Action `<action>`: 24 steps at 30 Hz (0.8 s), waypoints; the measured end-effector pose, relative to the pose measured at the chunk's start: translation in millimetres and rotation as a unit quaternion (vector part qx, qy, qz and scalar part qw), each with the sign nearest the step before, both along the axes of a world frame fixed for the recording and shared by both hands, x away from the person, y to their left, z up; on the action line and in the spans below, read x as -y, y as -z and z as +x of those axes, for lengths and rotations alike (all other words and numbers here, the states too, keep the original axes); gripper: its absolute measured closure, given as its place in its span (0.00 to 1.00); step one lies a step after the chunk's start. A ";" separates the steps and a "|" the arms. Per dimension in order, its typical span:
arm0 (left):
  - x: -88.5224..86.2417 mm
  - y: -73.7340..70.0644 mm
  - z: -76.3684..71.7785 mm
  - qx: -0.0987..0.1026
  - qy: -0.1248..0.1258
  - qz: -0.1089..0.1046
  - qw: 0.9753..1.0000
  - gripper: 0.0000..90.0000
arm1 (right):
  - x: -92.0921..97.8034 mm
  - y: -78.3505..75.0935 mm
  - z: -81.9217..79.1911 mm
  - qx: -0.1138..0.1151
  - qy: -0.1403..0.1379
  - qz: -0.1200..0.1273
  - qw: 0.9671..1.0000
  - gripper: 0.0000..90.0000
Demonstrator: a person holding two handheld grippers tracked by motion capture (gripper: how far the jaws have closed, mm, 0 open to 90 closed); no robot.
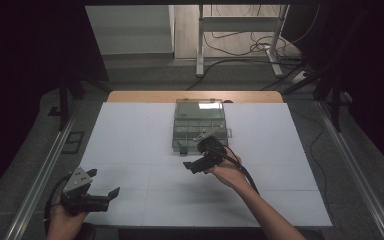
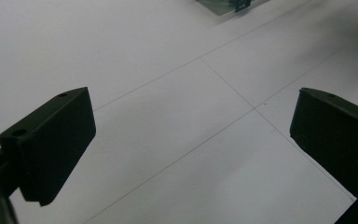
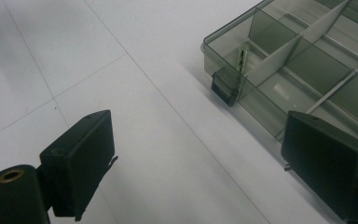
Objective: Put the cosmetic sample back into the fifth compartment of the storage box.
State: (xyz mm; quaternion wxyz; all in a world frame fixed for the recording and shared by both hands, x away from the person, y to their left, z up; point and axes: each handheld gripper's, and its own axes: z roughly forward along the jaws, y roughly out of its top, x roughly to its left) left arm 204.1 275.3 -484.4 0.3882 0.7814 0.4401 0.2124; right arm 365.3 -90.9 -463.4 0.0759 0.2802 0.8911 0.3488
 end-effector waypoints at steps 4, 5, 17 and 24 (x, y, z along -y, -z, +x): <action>0.4 0.0 0.2 0.000 0.001 0.002 1.000 0.01 | 4.0 -0.7 -5.6 0.000 -0.002 0.002 1.000 0.10; 0.5 0.0 0.2 0.000 0.001 0.002 1.000 0.01 | 4.9 -0.6 -7.3 -0.001 -0.003 0.001 1.000 0.09; 1.3 0.1 0.2 0.001 0.003 0.004 1.000 0.01 | 9.3 3.9 -19.1 0.005 -0.012 -0.015 1.000 0.01; 1.4 0.1 0.3 0.000 0.003 0.005 1.000 0.01 | 14.6 3.8 -23.4 0.002 -0.012 -0.011 1.000 0.00</action>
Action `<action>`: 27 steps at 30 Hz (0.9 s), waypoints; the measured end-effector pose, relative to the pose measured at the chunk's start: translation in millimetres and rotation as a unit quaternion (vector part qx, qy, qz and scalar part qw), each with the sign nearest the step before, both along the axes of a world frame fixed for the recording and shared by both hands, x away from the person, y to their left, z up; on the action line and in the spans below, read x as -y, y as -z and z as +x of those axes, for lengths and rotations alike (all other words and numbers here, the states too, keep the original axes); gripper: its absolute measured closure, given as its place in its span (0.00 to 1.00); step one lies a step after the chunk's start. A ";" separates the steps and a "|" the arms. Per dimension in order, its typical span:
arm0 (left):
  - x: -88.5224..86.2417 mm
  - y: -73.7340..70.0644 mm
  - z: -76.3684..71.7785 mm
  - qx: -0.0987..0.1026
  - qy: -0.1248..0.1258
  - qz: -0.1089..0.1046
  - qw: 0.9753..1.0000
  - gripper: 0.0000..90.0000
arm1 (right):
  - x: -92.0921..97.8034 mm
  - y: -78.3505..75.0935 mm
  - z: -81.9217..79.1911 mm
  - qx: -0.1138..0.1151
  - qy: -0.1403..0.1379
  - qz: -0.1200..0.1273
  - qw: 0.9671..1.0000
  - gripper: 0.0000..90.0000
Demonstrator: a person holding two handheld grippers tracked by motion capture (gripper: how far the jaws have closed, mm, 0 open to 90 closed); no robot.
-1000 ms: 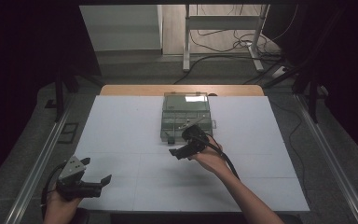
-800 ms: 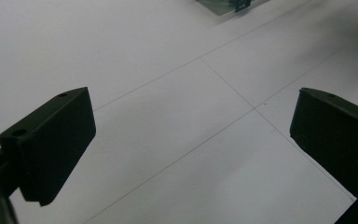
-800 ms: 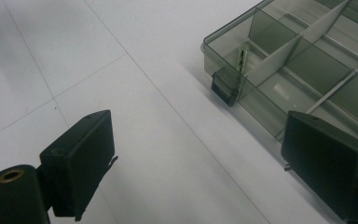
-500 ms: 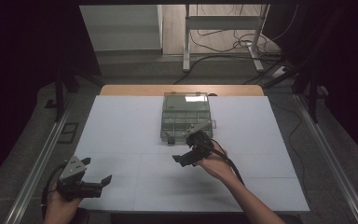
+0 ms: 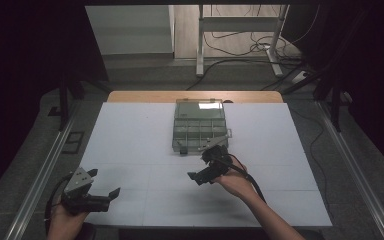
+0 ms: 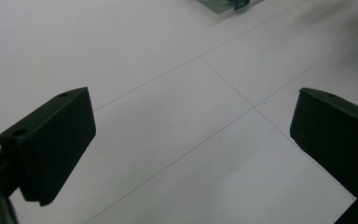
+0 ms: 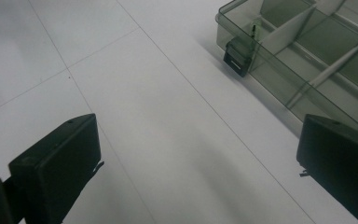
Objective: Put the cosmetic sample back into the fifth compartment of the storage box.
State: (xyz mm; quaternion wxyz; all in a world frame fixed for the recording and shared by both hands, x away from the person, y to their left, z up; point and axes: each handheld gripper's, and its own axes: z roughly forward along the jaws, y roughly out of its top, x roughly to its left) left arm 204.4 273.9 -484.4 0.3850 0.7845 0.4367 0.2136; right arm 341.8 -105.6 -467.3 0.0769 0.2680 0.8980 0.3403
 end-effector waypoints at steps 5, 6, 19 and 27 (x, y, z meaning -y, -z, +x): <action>0.1 -0.1 0.0 0.000 0.000 0.001 1.000 0.01 | 6.4 -2.2 -2.7 0.004 0.005 0.004 1.000 0.00; 0.1 -0.1 0.0 0.000 0.000 0.001 1.000 0.01 | 7.4 -2.4 -3.4 0.002 0.006 0.005 1.000 0.00; 0.1 0.0 0.2 -0.001 0.000 0.000 1.000 0.01 | 20.1 -8.1 -11.0 0.005 0.004 0.006 1.000 0.00; 0.2 -0.1 0.3 -0.001 0.000 0.001 1.000 0.01 | 30.8 -12.7 -15.3 0.010 0.007 0.015 1.000 0.00</action>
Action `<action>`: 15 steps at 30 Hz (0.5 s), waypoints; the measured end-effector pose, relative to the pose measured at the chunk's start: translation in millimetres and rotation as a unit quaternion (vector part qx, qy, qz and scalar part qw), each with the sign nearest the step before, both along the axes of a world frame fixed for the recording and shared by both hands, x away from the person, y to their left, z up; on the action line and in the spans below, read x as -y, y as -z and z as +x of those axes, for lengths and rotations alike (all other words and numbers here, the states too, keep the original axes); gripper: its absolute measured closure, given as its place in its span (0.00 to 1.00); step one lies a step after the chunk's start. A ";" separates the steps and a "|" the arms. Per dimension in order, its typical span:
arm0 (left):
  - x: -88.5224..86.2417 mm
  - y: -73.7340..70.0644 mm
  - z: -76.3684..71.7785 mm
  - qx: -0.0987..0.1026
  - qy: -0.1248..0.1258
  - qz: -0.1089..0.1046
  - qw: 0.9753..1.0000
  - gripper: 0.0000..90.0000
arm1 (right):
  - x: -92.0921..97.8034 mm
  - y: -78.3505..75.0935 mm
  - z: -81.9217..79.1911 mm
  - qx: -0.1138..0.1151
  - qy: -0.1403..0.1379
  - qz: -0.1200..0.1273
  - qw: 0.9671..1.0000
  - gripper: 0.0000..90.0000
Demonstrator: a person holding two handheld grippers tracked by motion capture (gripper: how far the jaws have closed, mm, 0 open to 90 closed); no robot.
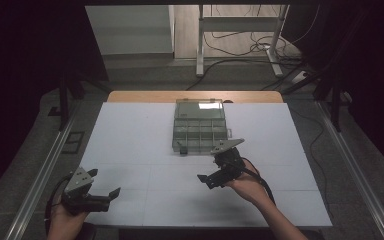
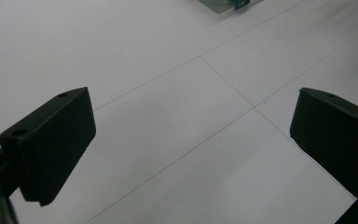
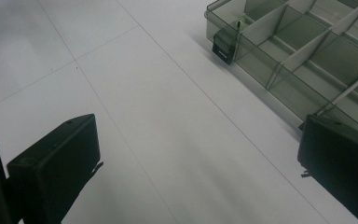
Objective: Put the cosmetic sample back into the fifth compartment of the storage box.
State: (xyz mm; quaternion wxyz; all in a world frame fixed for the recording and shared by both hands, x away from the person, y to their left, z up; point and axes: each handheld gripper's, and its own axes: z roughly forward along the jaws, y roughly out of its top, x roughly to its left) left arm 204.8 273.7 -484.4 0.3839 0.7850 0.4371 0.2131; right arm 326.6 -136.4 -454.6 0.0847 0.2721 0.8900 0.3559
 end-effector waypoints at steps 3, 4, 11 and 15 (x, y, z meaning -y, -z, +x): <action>0.0 0.0 0.0 0.000 0.000 0.000 1.000 0.01 | 4.8 -0.4 -0.9 0.000 0.003 0.001 1.000 0.00; 0.1 0.0 0.0 0.000 0.000 0.001 1.000 0.01 | 6.7 -0.3 -1.3 0.001 0.003 0.002 1.000 0.00; -0.1 0.0 0.2 -0.001 0.000 0.001 1.000 0.01 | 17.8 -0.8 -6.2 0.016 0.018 0.002 1.000 0.00; 0.0 0.0 0.3 -0.001 0.000 0.002 1.000 0.01 | 24.9 -1.5 -9.3 0.022 0.025 0.004 0.999 0.00</action>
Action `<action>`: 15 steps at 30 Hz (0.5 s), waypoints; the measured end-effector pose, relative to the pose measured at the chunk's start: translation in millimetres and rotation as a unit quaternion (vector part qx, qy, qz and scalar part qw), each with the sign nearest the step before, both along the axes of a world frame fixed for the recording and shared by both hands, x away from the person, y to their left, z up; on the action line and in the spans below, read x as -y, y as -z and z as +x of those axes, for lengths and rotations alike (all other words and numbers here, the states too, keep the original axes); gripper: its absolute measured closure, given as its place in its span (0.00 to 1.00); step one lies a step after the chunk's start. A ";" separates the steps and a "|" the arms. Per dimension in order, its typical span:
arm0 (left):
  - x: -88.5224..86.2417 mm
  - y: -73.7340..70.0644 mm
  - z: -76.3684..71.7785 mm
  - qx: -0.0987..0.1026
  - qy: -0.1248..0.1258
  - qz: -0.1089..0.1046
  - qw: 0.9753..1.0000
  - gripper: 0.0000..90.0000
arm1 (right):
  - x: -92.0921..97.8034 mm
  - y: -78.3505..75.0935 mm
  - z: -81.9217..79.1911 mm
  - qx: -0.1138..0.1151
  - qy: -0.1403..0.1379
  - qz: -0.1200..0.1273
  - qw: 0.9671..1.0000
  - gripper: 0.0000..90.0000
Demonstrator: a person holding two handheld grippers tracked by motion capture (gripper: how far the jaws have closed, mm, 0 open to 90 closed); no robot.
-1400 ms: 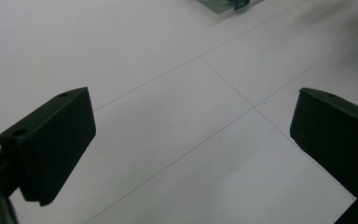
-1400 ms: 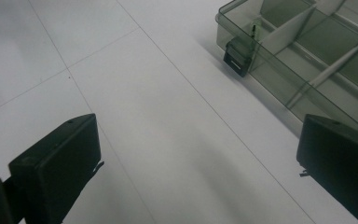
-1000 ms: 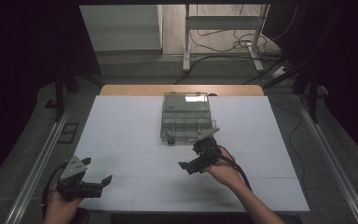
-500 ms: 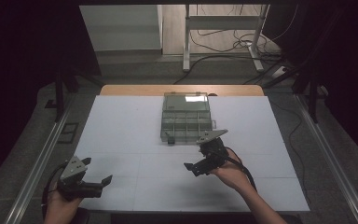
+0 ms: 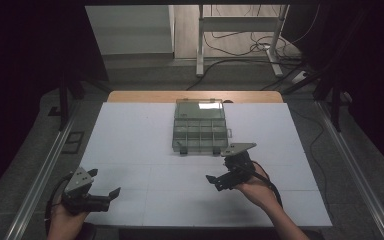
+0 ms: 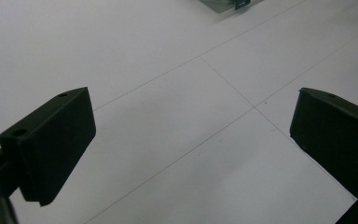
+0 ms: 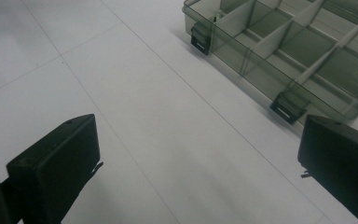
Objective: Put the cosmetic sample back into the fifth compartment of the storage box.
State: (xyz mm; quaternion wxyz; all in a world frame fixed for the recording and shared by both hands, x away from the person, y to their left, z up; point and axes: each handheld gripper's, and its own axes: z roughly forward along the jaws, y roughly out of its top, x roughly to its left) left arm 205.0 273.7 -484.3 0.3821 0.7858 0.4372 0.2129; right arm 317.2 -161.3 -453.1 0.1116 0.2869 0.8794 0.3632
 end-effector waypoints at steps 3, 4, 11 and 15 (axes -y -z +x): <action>0.0 0.0 0.0 0.000 0.000 0.000 1.000 0.01 | 4.8 0.4 -3.4 0.004 0.007 0.000 1.000 0.00; 0.0 0.0 0.1 0.000 0.000 -0.001 1.000 0.01 | 6.2 0.8 -4.6 0.006 0.009 -0.001 1.000 0.00; 0.4 0.1 0.1 0.000 -0.002 -0.001 1.000 0.01 | 16.7 2.0 -12.8 0.003 0.012 0.000 1.000 0.00; 0.4 0.2 0.1 0.000 -0.002 -0.003 1.000 0.01 | 23.7 1.2 -16.8 0.002 0.016 0.003 1.000 0.00</action>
